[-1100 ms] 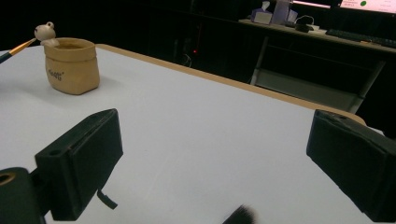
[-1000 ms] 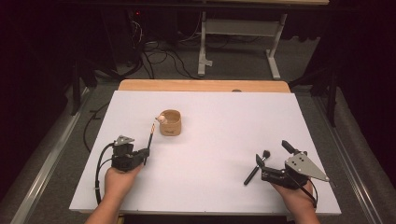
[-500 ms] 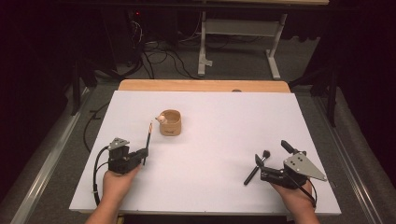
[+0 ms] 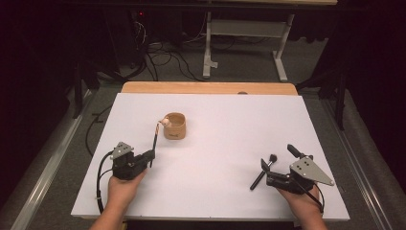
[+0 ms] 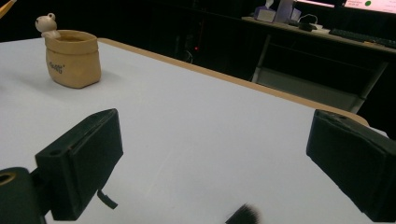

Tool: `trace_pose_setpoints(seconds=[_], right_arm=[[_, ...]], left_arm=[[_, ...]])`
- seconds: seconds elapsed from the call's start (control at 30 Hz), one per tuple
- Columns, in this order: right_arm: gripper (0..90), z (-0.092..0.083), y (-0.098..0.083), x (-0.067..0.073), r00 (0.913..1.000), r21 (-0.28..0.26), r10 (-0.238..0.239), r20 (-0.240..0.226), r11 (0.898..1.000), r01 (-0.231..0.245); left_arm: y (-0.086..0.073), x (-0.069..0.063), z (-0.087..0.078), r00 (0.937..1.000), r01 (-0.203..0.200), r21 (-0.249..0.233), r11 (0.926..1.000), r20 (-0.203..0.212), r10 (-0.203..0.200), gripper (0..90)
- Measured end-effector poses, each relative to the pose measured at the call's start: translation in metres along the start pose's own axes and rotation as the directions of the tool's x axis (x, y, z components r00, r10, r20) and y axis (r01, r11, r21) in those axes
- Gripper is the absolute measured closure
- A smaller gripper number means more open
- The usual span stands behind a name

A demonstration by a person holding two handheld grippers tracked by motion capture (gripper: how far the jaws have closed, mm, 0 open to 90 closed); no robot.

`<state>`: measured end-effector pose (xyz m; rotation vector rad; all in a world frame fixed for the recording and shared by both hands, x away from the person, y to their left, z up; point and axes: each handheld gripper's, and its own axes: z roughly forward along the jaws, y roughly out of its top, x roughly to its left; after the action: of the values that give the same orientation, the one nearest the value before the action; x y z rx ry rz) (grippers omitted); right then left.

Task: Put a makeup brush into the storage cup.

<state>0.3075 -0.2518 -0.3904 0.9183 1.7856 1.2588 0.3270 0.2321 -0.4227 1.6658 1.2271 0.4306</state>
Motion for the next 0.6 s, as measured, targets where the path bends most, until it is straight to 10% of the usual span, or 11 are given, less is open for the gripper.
trace_pose_setpoints(seconds=[0.6], right_arm=[[4.9,0.0022,-0.0025,0.002,0.9998,0.004,0.003,-0.018,1.0,-0.003]], left_arm=[[-0.0022,-0.0049,0.0017,0.9989,-0.045,-0.061,0.9971,0.012,0.046,83.9]])
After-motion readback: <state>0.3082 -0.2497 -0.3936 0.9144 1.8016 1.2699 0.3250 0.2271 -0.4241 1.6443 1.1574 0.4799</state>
